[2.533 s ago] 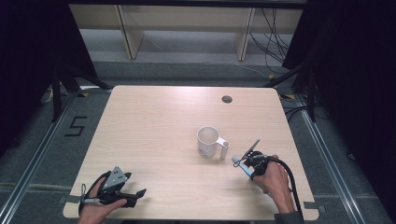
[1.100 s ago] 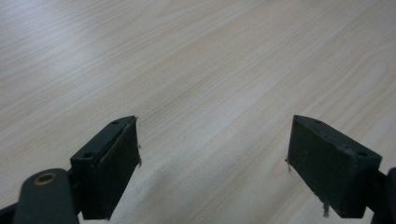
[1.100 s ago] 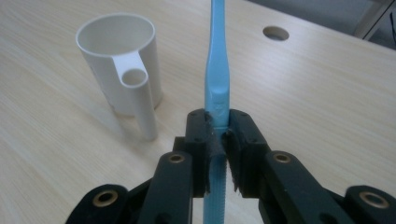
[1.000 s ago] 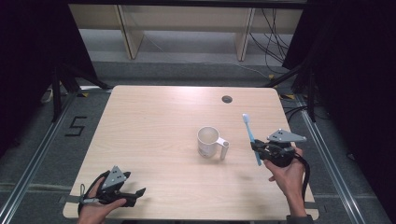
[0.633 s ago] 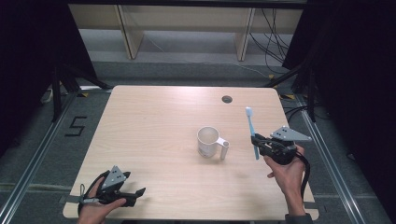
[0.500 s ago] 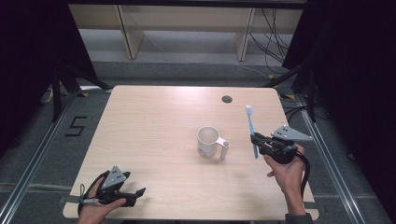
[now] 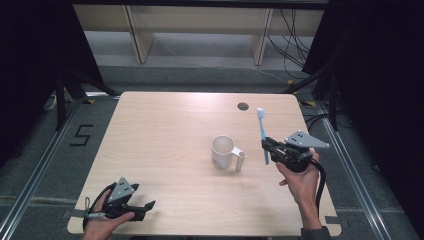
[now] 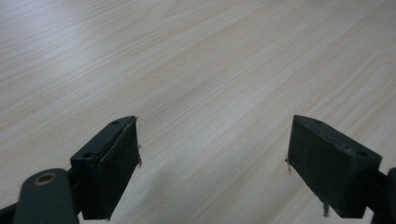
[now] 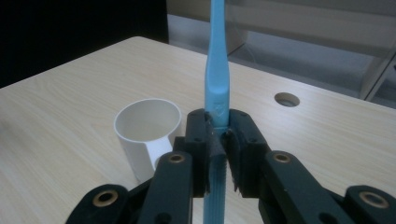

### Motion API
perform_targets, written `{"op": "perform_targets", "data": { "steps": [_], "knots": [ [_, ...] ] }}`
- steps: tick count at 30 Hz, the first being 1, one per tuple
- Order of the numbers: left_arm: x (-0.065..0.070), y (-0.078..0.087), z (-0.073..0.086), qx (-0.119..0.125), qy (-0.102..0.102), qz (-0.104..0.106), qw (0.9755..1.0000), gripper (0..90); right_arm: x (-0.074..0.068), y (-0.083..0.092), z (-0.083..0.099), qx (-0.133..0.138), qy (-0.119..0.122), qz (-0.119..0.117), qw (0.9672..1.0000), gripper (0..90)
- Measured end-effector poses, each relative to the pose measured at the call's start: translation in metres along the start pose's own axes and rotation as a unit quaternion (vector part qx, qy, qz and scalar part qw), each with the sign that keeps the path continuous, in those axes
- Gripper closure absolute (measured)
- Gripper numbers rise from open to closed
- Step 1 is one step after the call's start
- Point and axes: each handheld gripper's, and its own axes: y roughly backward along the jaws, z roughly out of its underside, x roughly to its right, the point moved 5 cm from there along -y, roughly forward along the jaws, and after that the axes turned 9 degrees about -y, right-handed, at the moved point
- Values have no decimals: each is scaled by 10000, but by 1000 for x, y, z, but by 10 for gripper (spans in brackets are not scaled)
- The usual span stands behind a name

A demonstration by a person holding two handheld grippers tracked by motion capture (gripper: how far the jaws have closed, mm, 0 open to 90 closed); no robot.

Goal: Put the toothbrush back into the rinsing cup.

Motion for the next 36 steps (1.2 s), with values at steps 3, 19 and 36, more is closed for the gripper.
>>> {"op": "perform_targets", "data": {
  "steps": [3, 19, 36],
  "knots": [
    [-1, -1, 0, 61, 9, 6, 10000, 160, -3, -4, -2, 9, 58, -55, 10000, 791],
    [0, -1, 0, 64, 10, 31, 10000, 159, -22, -27, -11, 175, 218, -396, 9988, 791],
    [0, -2, 0, 89, 11, 11, 10000, 160, -28, -42, -13, 269, 78, -597, 9978, 791]
  ]
}}
